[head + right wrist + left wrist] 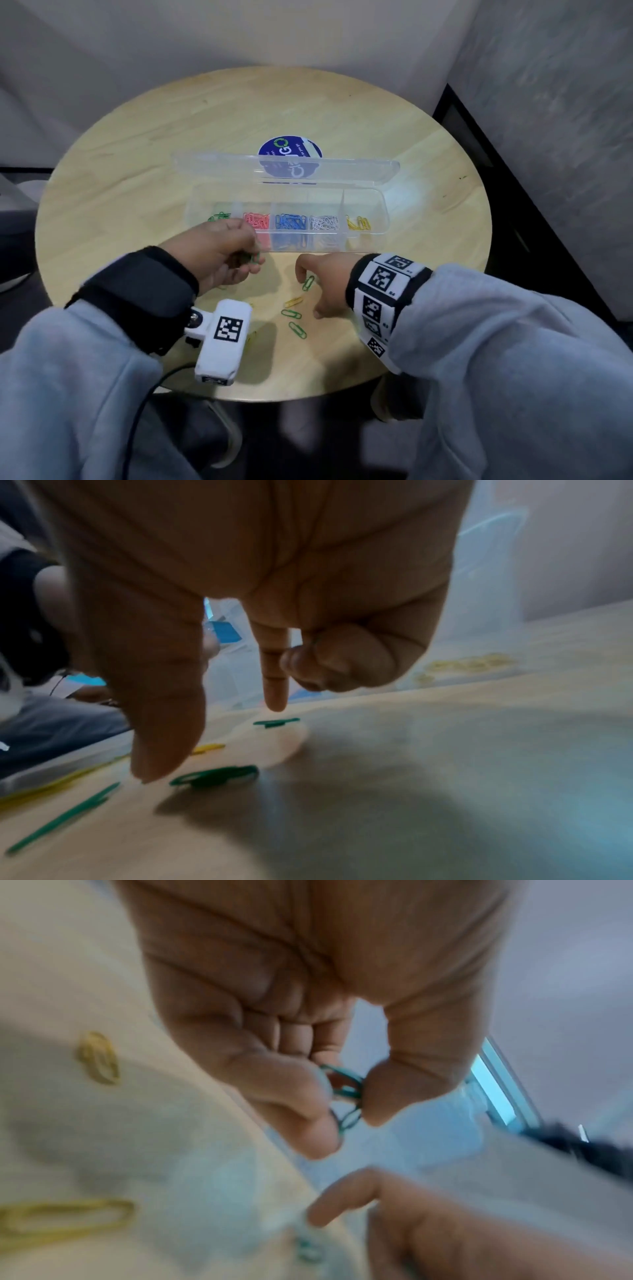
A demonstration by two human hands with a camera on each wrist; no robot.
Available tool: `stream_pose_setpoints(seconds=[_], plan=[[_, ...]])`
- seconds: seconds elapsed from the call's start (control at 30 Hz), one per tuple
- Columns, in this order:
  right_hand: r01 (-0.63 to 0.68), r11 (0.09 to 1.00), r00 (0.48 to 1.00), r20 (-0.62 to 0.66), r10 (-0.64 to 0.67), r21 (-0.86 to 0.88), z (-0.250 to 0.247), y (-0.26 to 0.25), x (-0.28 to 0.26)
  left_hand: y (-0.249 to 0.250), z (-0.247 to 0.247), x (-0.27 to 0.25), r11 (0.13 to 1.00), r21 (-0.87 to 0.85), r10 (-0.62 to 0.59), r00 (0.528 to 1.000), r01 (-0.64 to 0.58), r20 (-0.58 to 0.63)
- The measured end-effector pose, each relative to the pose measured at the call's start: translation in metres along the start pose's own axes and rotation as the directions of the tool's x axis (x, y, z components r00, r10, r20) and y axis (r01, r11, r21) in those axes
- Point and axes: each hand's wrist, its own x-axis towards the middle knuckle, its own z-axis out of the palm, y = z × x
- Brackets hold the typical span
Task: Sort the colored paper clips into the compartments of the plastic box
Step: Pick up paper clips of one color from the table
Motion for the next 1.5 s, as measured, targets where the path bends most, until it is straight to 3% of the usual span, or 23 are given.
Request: stream_pose_setpoints(seconds=[0.1, 0.27, 0.37, 0.43, 0.47, 0.53, 0.6, 0.7, 0.87, 1.07, 1.27, 1.5], plan=[[-0.001, 0.999, 1.0, 0.002, 0.001, 0.032, -0.001, -0.001, 0.001, 0.003, 0.0, -0.004, 0.973, -0.232, 0.01, 1.0, -0.003, 0.029], [-0.012, 0.999, 1.0, -0.023, 0.013, 0.031, -0.002, 0.003, -0.003, -0.001, 0.001, 0.0, 0.951, -0.306, -0.049, 0.998, 0.055, 0.027], [-0.021, 0.999, 1.0, -0.02, 0.02, -0.039, -0.002, 0.009, -0.002, -0.004, 0.009, 0.005, 0.983, -0.165, -0.079, 0.996, 0.085, 0.044], [-0.02, 0.998, 1.0, -0.012, 0.02, -0.061, 0.0, 0.012, -0.002, -0.008, 0.016, 0.009, 0.992, 0.112, -0.07, 0.997, 0.065, 0.038], [-0.016, 0.998, 1.0, -0.011, 0.016, -0.055, 0.0, 0.013, -0.002, -0.01, 0.019, 0.01, 0.952, 0.303, -0.049, 0.998, 0.034, 0.041], [-0.001, 1.0, 1.0, -0.017, 0.001, -0.023, 0.0, 0.014, -0.002, -0.015, 0.023, 0.01, 0.776, 0.629, 0.006, 0.997, -0.051, 0.073], [0.026, 1.0, 0.999, -0.029, -0.026, -0.007, -0.001, 0.015, 0.0, -0.021, 0.026, 0.007, 0.598, 0.798, 0.019, 0.997, -0.073, 0.077], [0.054, 0.998, 0.998, -0.034, -0.055, -0.029, -0.004, 0.013, 0.003, -0.028, 0.034, 0.002, 0.378, 0.924, 0.019, 0.998, -0.059, 0.056], [0.041, 0.999, 0.997, -0.064, -0.041, -0.006, -0.003, 0.01, 0.002, -0.032, 0.04, 0.001, 0.202, 0.972, 0.02, 0.993, -0.117, 0.116], [0.054, 0.998, 0.998, -0.026, -0.054, -0.015, -0.004, 0.008, 0.006, -0.03, 0.045, 0.002, 0.144, 0.975, 0.037, 0.985, -0.172, 0.168], [0.068, 0.996, 0.997, -0.037, -0.07, -0.053, -0.005, 0.008, 0.005, -0.034, 0.043, 0.002, 0.175, 0.971, 0.04, 0.986, -0.165, 0.16], [-0.012, 0.999, 1.0, -0.019, 0.011, -0.051, -0.005, 0.002, 0.005, -0.035, 0.046, 0.001, 0.201, 0.96, 0.018, 0.98, -0.196, 0.196]])
